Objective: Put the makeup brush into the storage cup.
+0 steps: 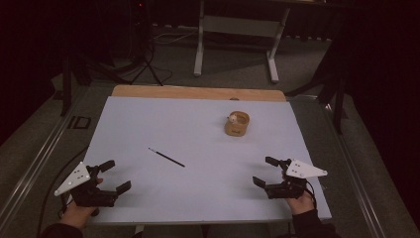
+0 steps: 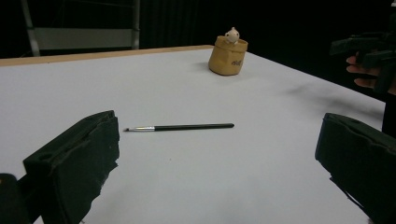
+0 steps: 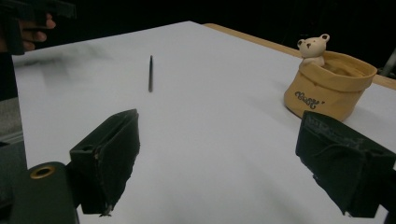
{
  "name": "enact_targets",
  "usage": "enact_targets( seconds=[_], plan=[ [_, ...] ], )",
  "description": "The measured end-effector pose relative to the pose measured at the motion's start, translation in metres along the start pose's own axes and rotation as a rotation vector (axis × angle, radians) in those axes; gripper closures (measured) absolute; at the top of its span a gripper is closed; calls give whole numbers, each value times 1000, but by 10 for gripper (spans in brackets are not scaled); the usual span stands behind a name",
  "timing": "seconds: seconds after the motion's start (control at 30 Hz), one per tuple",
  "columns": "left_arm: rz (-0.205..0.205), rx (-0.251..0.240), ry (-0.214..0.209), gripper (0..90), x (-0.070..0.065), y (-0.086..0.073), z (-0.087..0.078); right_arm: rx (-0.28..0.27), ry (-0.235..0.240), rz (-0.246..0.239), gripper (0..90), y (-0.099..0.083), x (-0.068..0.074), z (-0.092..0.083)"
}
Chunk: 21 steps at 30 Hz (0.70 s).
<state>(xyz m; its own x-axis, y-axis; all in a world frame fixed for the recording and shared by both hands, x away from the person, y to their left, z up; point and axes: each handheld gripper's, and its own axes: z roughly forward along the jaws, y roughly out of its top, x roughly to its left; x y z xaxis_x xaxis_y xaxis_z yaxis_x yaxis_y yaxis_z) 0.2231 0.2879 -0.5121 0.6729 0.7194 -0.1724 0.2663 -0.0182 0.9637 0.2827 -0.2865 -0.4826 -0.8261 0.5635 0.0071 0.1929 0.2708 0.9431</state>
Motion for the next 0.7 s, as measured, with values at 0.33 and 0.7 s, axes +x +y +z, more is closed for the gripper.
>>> enact_targets(
  seconds=[0.33,0.7],
  plan=[
    [-12,25,2,2,-2,0,0,12,-5,-10,135,0,0,2],
    [-47,39,0,2,-2,3,0,0,-6,10,135,-1,-3,0]
  ],
)
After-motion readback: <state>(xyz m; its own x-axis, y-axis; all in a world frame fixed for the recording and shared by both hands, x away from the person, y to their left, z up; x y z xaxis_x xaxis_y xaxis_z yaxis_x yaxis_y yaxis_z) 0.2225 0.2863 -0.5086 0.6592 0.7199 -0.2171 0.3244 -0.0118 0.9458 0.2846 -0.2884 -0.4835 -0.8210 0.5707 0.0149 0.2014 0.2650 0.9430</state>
